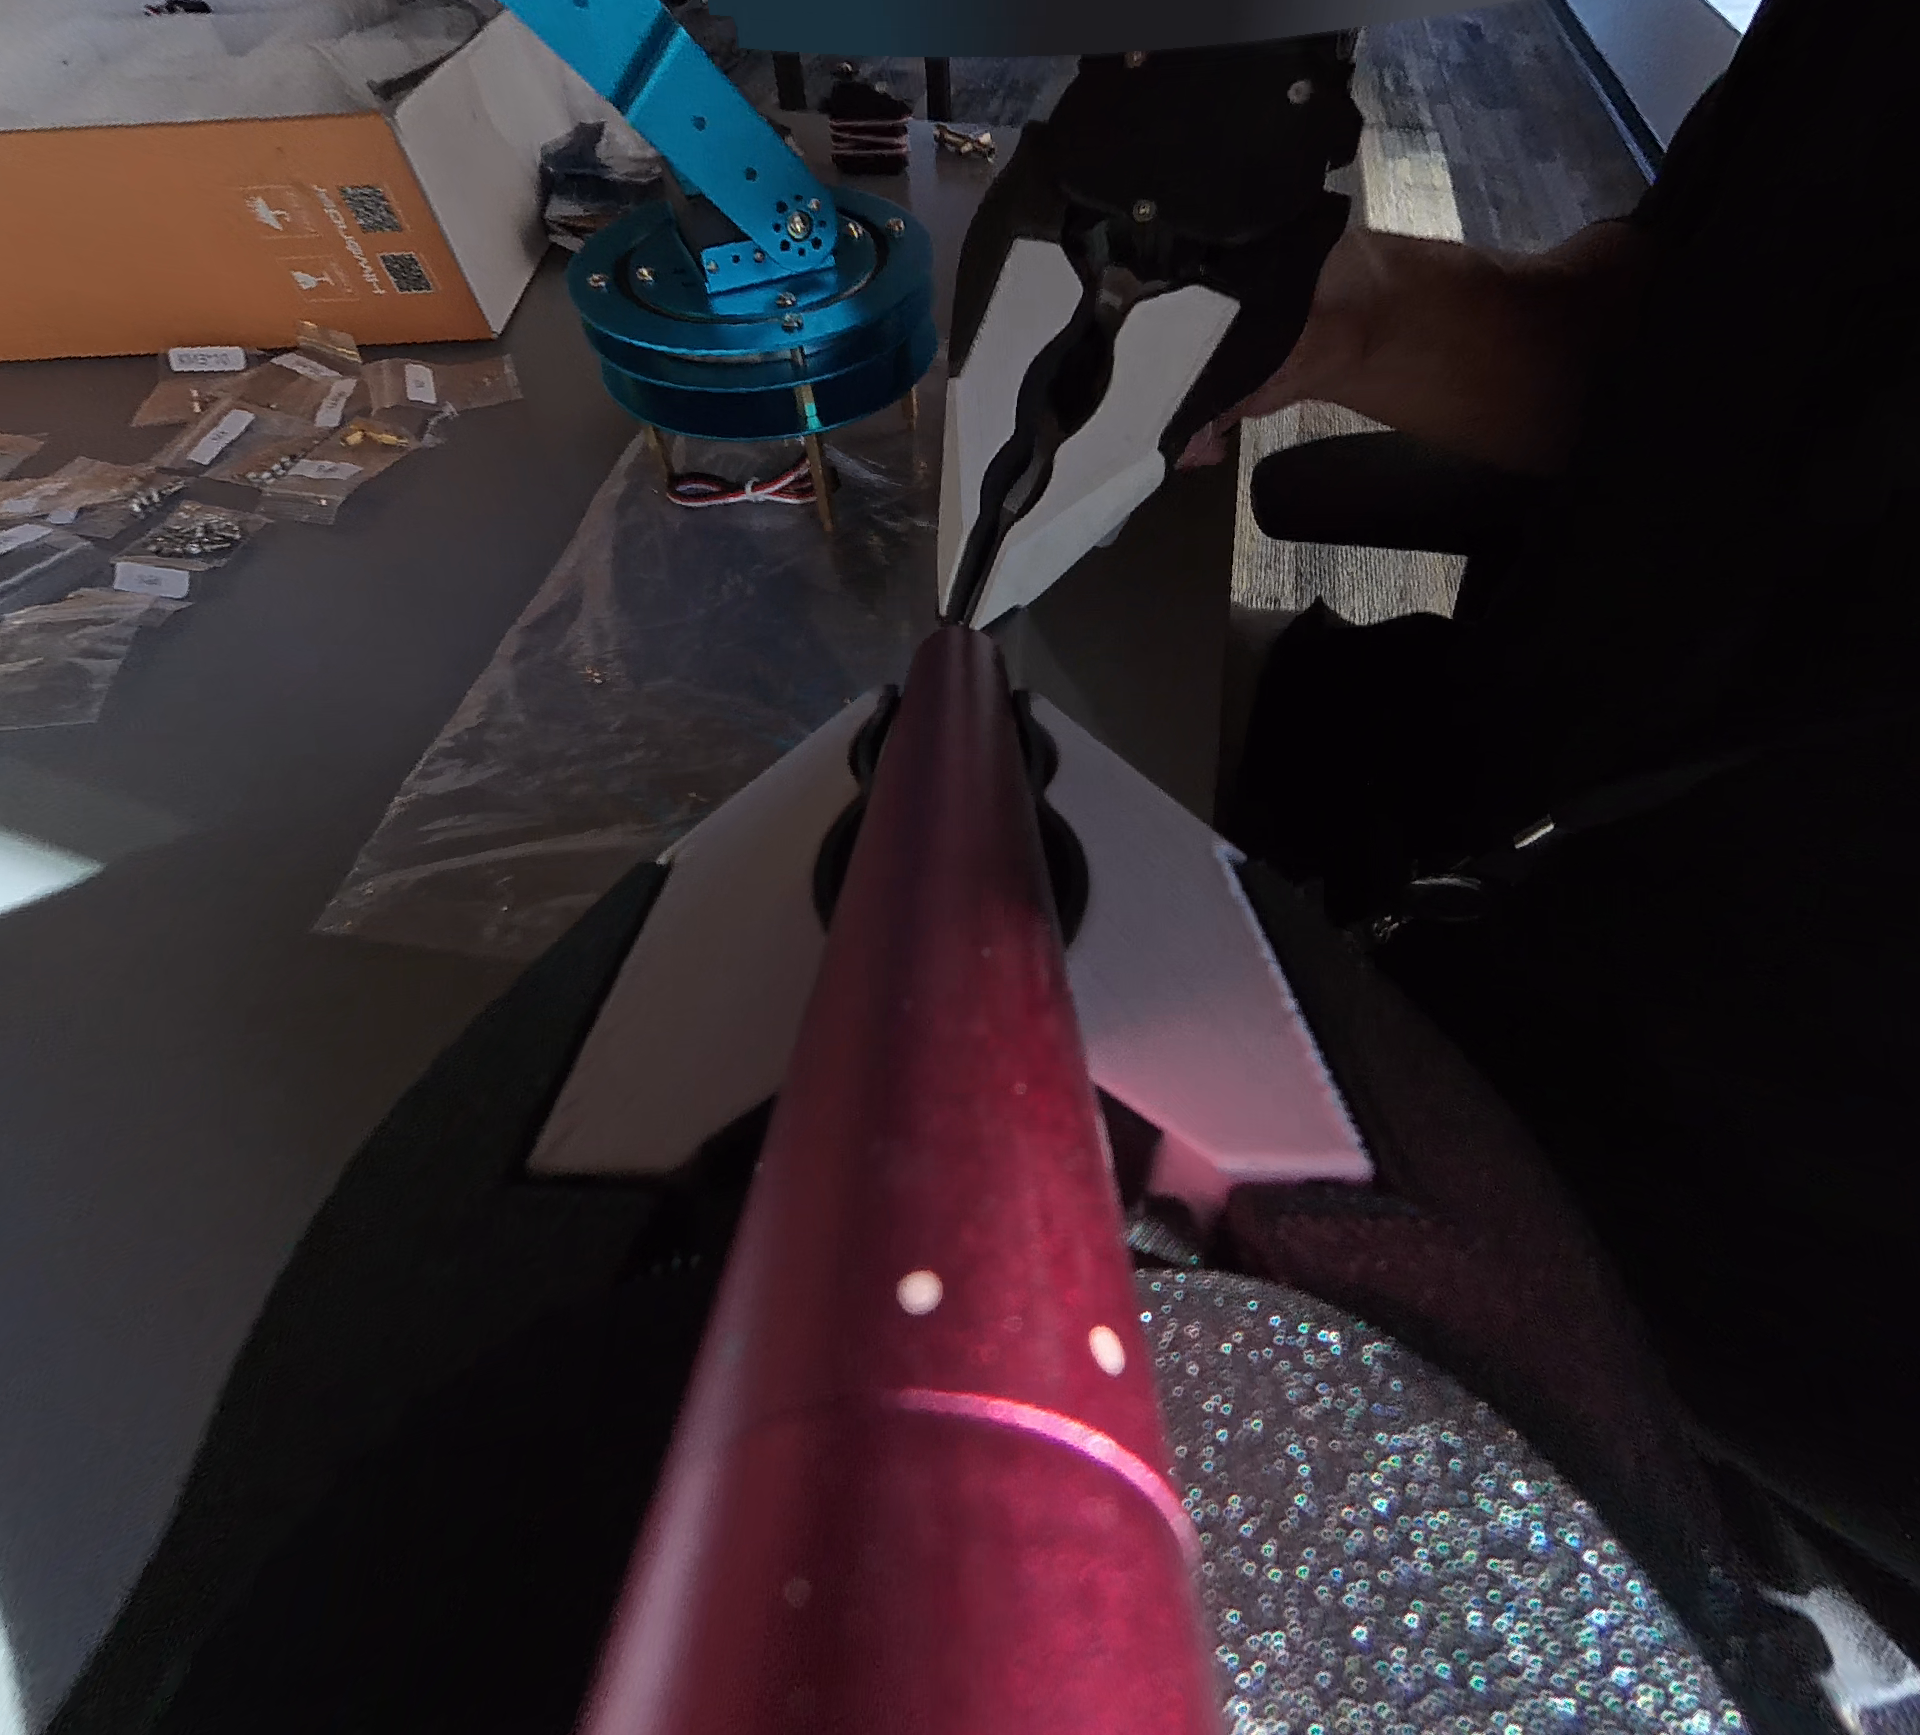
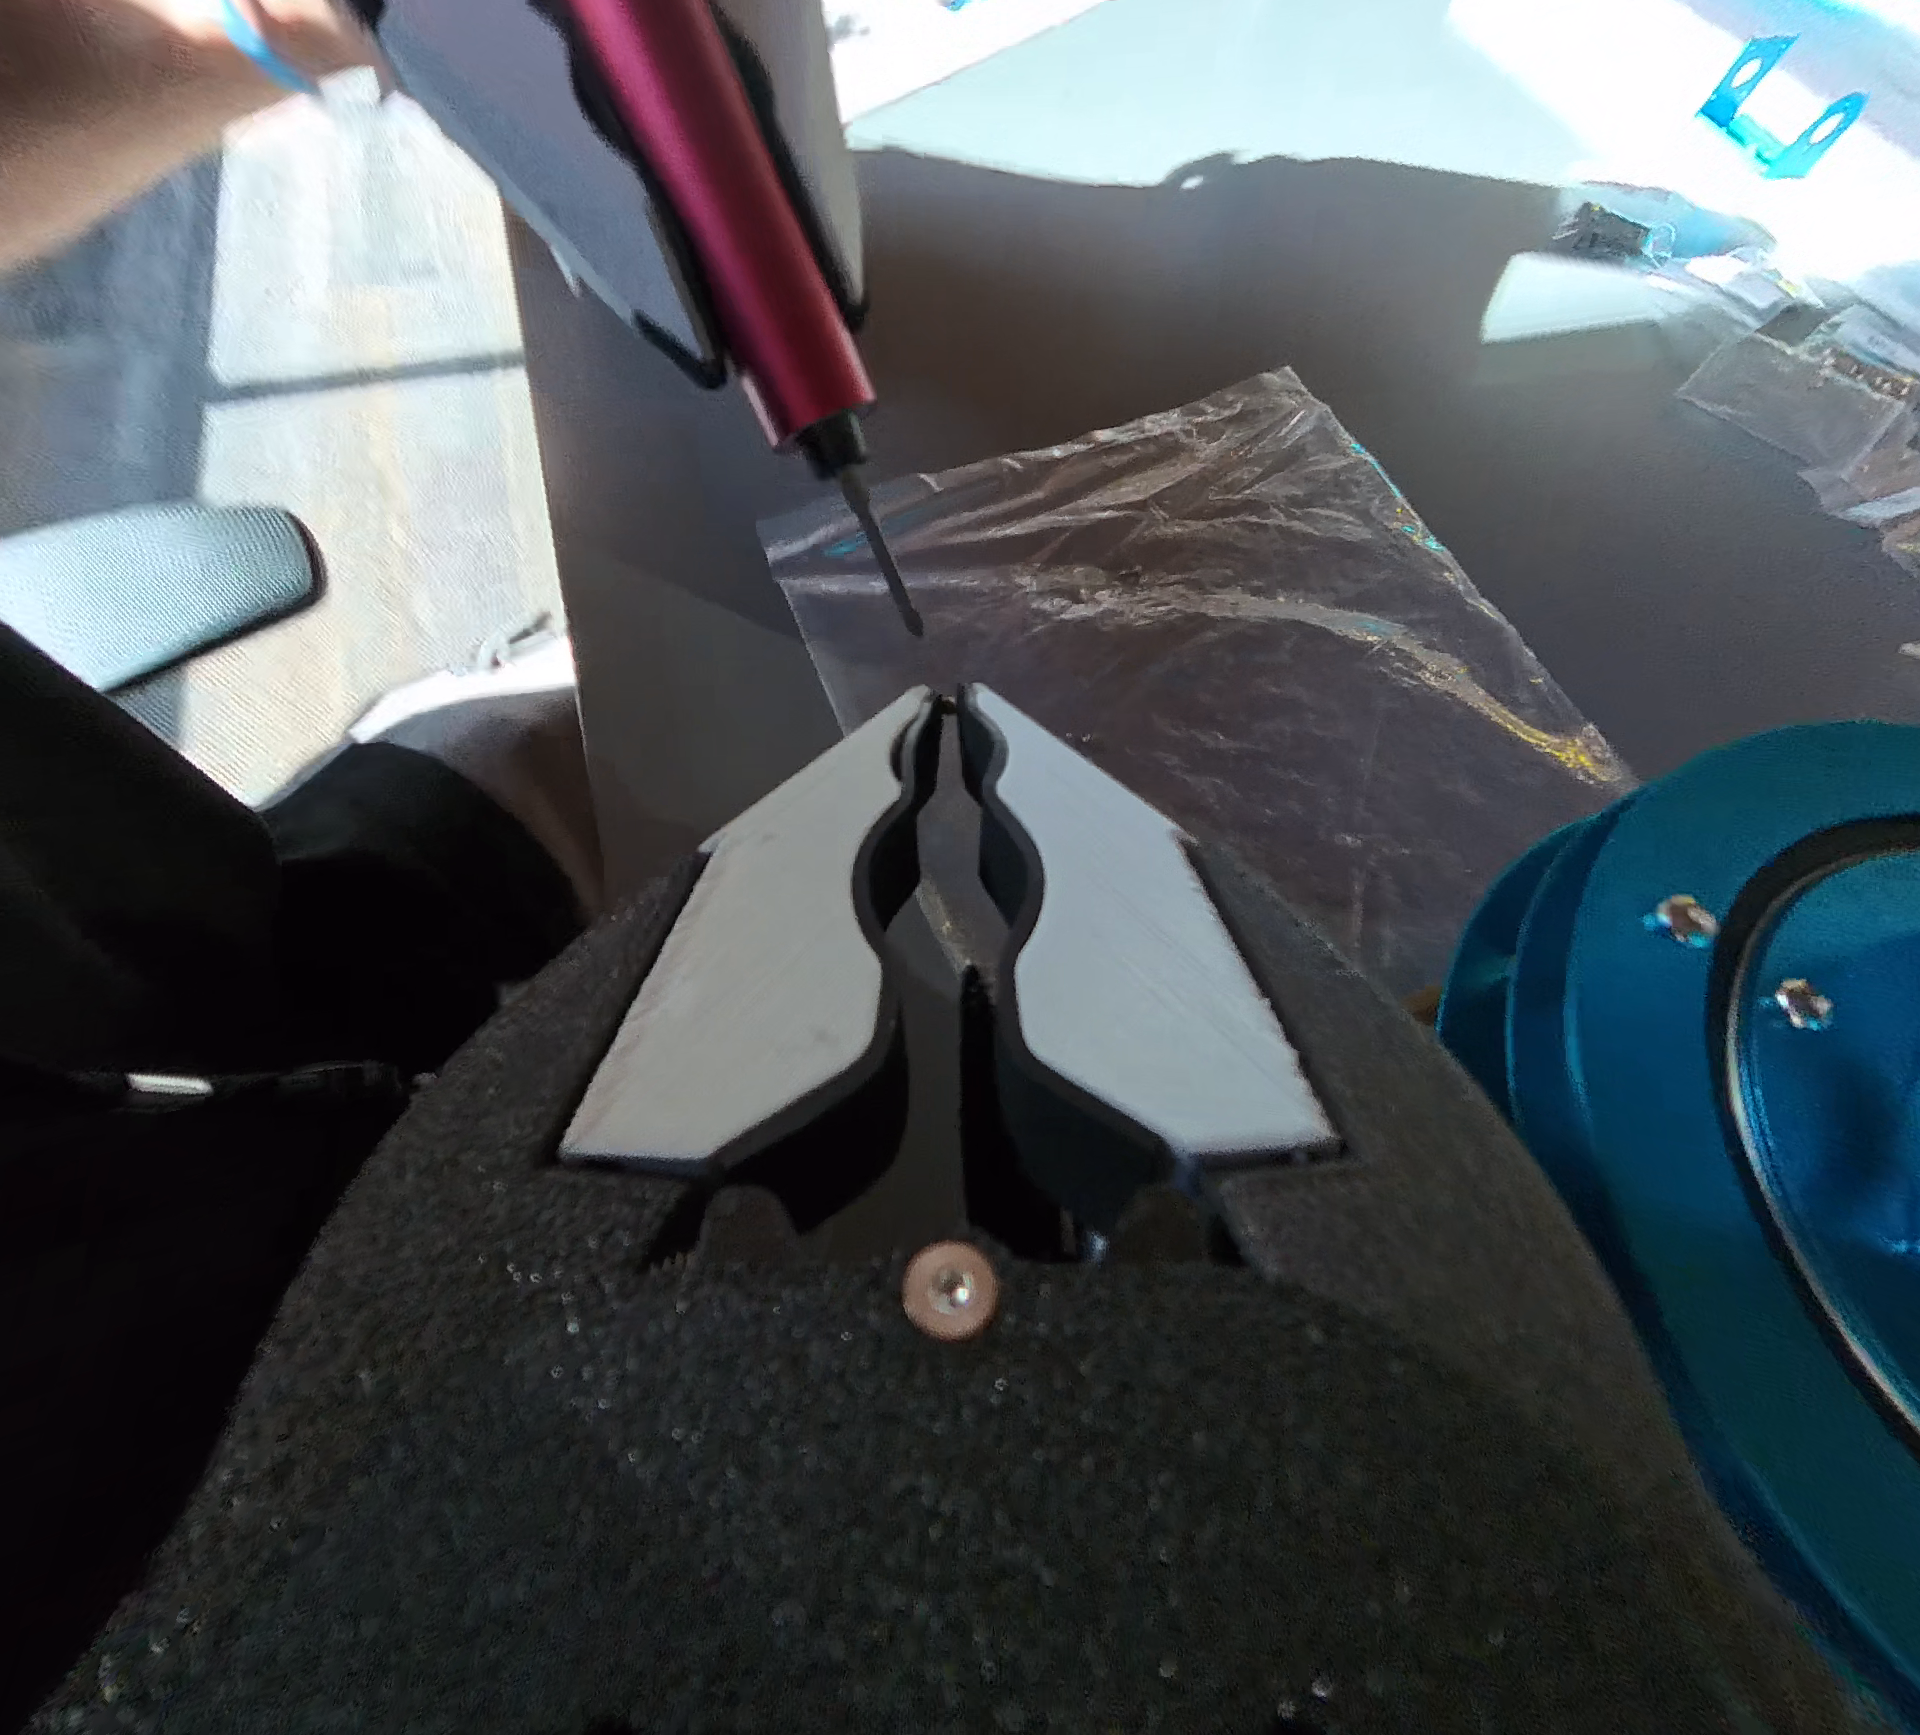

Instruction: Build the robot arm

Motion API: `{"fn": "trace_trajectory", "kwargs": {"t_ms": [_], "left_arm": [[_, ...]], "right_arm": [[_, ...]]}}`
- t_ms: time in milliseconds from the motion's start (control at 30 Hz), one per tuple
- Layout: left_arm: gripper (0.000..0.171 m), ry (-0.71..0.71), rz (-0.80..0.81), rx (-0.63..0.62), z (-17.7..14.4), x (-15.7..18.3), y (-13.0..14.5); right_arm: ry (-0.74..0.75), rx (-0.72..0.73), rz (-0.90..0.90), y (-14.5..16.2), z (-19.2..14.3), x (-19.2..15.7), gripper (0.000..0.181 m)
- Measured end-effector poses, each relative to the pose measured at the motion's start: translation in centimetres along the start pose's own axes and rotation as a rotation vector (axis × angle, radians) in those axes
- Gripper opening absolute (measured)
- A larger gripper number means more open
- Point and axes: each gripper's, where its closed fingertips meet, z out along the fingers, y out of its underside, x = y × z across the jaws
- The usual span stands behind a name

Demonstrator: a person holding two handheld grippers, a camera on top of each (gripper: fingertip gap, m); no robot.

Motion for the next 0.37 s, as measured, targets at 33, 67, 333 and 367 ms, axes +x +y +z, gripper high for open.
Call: {"fn": "trace_trajectory", "kwargs": {"t_ms": [33,67,333,367], "left_arm": [[0.021,-0.010,-0.007,0.026,-0.1,0.0,-0.3],[0.021,-0.028,-0.011,0.062,-0.2,-0.1,-0.8],[0.022,-0.075,-0.093,0.548,-2.5,0.6,-7.0],[0.022,-0.079,-0.089,0.585,-2.7,0.7,-7.5]], "right_arm": [[-0.025,0.045,0.061,-0.6,-0.4,0.1,0.003],[-0.072,0.112,0.135,-1.5,-0.9,0.1,0.003],[-0.529,0.704,0.658,-8.6,-6.5,0.5,0.002],[-0.562,0.743,0.698,-9.0,-6.8,0.6,0.001]]}}
